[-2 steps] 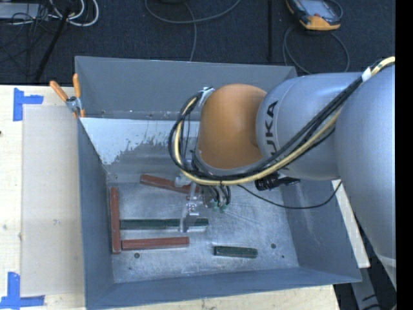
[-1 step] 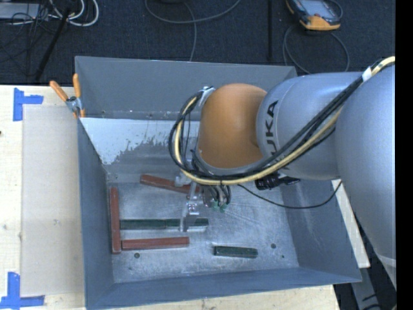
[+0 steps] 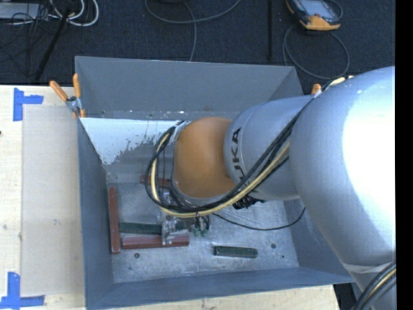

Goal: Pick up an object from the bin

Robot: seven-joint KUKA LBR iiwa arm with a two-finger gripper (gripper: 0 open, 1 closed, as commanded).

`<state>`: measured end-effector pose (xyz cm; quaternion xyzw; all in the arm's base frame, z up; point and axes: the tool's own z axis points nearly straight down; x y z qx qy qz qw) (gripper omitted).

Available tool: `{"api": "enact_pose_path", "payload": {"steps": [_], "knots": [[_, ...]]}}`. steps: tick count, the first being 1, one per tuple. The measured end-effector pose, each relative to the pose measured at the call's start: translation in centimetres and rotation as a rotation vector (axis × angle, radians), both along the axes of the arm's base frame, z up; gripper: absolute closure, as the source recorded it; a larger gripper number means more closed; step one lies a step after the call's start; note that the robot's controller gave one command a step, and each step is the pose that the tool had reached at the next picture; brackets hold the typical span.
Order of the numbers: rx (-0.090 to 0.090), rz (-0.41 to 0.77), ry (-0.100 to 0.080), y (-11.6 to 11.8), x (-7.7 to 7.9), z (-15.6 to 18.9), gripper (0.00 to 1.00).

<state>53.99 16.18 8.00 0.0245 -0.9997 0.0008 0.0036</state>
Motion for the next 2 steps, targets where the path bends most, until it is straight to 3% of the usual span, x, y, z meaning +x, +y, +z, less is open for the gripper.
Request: {"api": "enact_pose_path", "payload": {"steps": [1, 2], "knots": [[0.0, -0.001, 0.0, 0.0, 0.0, 0.0, 1.0], [0.001, 0.008, -0.003, -0.9, 0.1, 3.5, 1.0]]}}
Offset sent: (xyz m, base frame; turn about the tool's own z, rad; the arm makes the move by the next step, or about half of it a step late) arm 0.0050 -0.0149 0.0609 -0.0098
